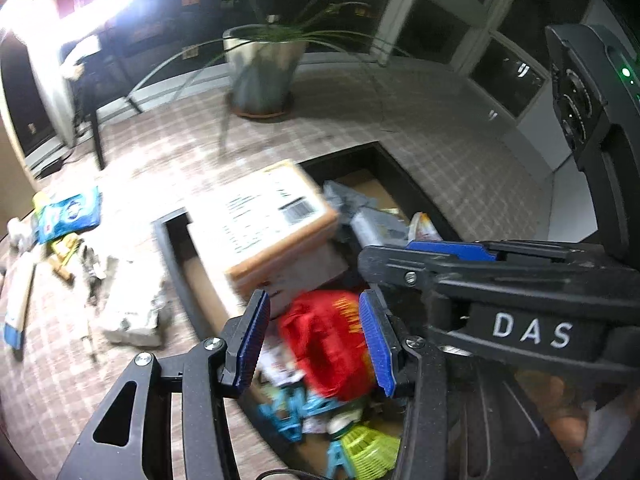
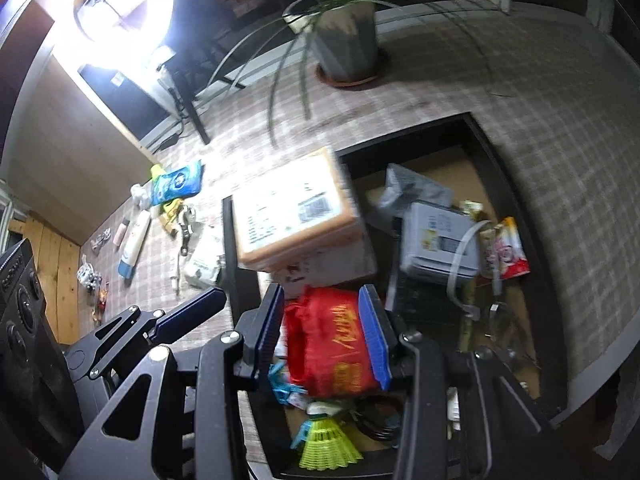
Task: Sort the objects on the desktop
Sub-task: 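Open the right tool to drop the tin box into the bin, then move both tools back over the table toward the remaining items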
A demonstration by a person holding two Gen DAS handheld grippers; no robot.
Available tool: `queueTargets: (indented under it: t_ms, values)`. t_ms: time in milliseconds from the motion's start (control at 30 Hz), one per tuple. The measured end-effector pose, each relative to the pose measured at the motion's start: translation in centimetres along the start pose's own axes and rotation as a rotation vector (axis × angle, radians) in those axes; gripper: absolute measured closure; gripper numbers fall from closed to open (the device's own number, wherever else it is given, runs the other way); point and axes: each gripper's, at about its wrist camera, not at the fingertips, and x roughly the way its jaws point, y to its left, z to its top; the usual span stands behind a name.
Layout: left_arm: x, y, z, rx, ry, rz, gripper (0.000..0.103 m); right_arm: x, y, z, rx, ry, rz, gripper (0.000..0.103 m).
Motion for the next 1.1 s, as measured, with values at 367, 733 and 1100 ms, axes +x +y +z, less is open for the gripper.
queueTargets:
  t_ms: [367,733,1100]
  values:
    - [-2.7,9.9,-2.0,-0.115,-0.006,0.116,0.058,3.9,8.6,0.7,-0.110,0.051,0.050,0.063]
    - [-5.1,20.1,-5.4,-0.271,-0.011,0.198,0.057,8.2,18.2,0.5,-0.236,0.115,0.086,0.061]
    - [-7.9,28.6,-9.2,-0.392,-0.021,0.281,0.057,11.9,27.9,0.4,-0.362,0.167,0.130,0.061]
